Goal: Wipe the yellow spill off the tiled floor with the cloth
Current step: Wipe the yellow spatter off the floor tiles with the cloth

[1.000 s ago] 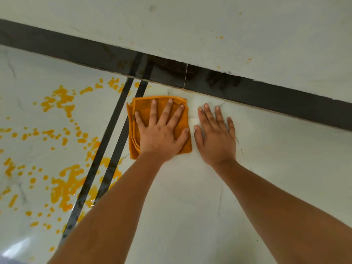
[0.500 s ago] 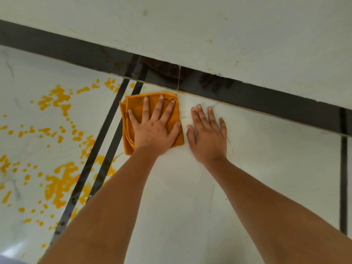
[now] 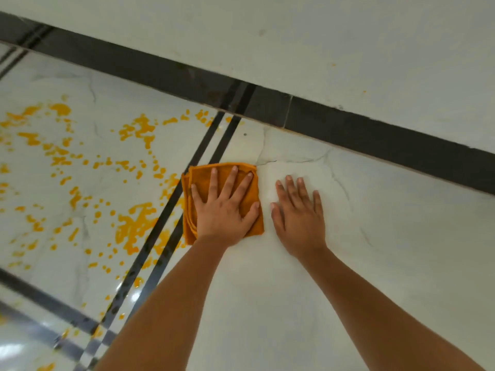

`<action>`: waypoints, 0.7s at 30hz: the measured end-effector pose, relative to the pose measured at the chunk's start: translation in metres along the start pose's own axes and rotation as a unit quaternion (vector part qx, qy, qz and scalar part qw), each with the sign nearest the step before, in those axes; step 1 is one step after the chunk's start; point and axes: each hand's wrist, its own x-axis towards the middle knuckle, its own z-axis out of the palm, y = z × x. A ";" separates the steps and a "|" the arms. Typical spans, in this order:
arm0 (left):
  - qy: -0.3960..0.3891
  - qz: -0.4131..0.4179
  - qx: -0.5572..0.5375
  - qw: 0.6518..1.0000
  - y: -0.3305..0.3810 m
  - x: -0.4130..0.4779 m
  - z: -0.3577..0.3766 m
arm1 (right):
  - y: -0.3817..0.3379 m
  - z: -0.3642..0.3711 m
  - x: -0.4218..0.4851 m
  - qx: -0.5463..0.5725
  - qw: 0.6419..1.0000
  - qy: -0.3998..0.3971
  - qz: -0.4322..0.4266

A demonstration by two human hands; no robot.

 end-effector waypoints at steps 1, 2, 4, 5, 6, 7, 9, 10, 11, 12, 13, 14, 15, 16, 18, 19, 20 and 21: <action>-0.004 -0.017 -0.009 1.000 -0.005 0.007 -0.003 | -0.011 0.003 -0.003 0.000 1.000 -0.003 -0.016; -0.007 -0.034 -0.019 0.999 -0.010 0.012 -0.005 | -0.021 0.006 -0.004 0.004 0.999 -0.003 -0.033; 0.011 -0.046 -0.027 0.999 -0.016 0.000 -0.004 | -0.032 0.010 -0.003 0.014 0.999 0.011 -0.039; 0.019 -0.038 -0.025 0.999 -0.020 -0.018 0.000 | -0.034 0.012 -0.003 0.017 0.999 0.013 -0.035; 0.016 -0.026 -0.017 0.999 -0.024 -0.038 0.002 | -0.035 0.014 -0.005 0.014 0.999 0.014 -0.034; 0.004 -0.015 -0.007 1.000 -0.029 -0.051 0.004 | -0.035 0.014 -0.008 0.004 0.999 0.012 -0.034; -0.009 -0.010 -0.005 1.000 -0.042 -0.047 0.002 | -0.036 0.015 -0.012 -0.019 0.999 -0.001 -0.029; -0.004 -0.024 -0.010 1.000 -0.049 -0.034 -0.001 | -0.037 0.015 -0.014 -0.023 0.999 -0.013 -0.023; -0.004 -0.046 -0.019 0.999 -0.053 -0.024 -0.006 | -0.040 0.016 -0.015 -0.024 0.999 -0.019 -0.015; -0.001 -0.068 -0.026 0.997 -0.055 -0.020 -0.007 | -0.043 0.016 -0.015 -0.023 1.000 -0.019 -0.010; 0.008 -0.083 -0.034 0.996 -0.056 -0.025 -0.005 | -0.047 0.017 -0.013 -0.027 0.999 -0.021 -0.009; 0.017 -0.073 -0.034 0.997 -0.051 -0.039 -0.001 | -0.048 0.016 -0.012 -0.030 0.999 -0.019 -0.004; 0.016 -0.052 -0.028 0.998 -0.045 -0.055 0.002 | -0.048 0.015 -0.009 -0.040 0.999 -0.014 -0.002; 0.006 -0.036 -0.016 0.999 -0.044 -0.067 0.005 | -0.051 0.013 -0.004 -0.050 0.999 -0.010 -0.004; -0.005 -0.022 -0.013 1.000 -0.051 -0.057 0.004 | -0.056 0.010 0.012 -0.059 0.998 -0.014 -0.005; -0.001 -0.031 -0.018 0.999 -0.057 -0.039 0.001 | -0.060 0.010 0.022 -0.059 0.998 -0.022 -0.006; 0.002 -0.046 -0.022 0.999 -0.061 -0.022 -0.004 | -0.064 0.010 0.035 -0.053 0.998 -0.025 -0.005; 0.009 -0.064 -0.024 0.998 -0.063 -0.009 -0.007 | -0.069 0.009 0.049 -0.044 0.999 -0.022 -0.002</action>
